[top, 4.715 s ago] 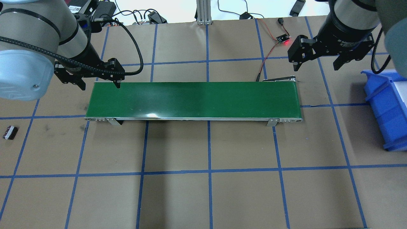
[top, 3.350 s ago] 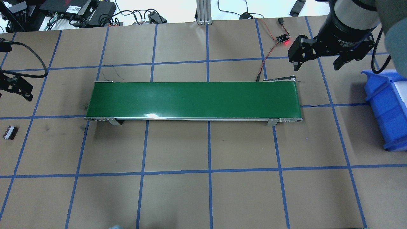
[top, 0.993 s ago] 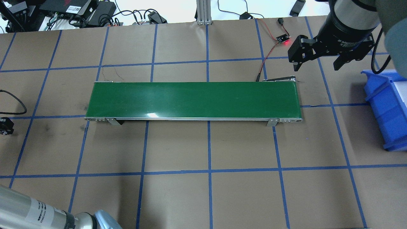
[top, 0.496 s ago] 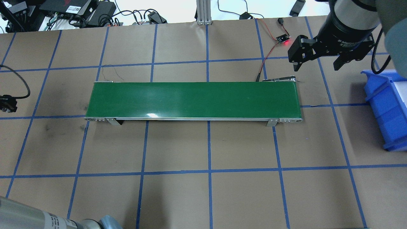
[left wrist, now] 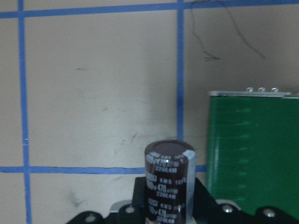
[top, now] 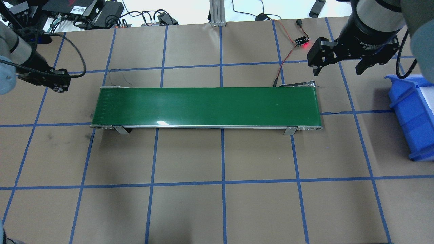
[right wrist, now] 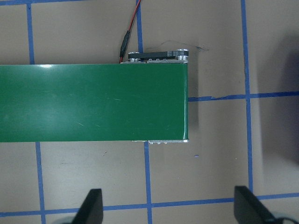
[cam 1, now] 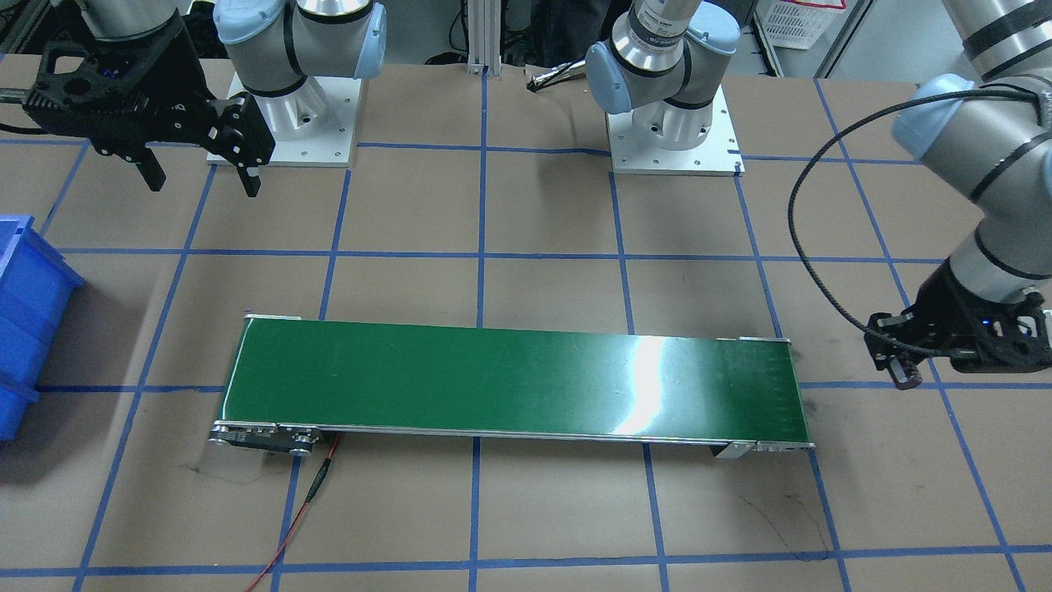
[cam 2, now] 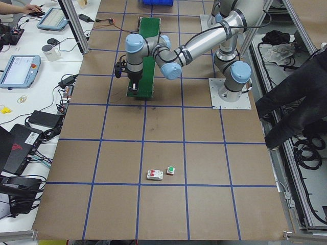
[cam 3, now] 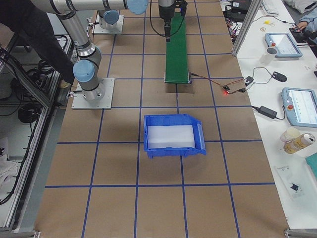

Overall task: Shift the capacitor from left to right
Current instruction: 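Lift the capacitor with the left gripper and carry it over the conveyor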

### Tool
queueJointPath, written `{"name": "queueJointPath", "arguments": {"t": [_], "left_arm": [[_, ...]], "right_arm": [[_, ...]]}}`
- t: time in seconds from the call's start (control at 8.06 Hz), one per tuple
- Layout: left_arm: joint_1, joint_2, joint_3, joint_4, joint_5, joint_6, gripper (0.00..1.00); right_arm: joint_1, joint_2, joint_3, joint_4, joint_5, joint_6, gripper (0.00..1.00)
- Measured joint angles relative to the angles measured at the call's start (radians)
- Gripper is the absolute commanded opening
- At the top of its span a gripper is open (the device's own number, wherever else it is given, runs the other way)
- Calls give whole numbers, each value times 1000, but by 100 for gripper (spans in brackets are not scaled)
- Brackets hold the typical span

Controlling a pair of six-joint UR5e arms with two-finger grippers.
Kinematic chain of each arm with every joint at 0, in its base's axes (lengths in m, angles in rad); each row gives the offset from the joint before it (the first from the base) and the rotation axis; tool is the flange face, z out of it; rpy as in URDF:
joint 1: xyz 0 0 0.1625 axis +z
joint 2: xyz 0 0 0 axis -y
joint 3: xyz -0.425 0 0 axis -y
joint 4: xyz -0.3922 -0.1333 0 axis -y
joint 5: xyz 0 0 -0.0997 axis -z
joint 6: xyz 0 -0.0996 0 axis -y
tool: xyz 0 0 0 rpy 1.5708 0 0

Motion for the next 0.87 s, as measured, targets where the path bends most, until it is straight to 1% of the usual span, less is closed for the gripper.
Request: {"name": "queueJointPath", "arguments": {"t": [0.12,0.25,0.87], "left_arm": [[-53,-7,0,-2,-2,-70,0],[-81,-27,-1,0,-5,-105,0],[-124,-115,-5,10,-42,-136,0]], "right_arm": [[0,0,0,0,0,0,100],[0,0,0,0,0,0,100],[0,0,0,1,0,0,100]]}}
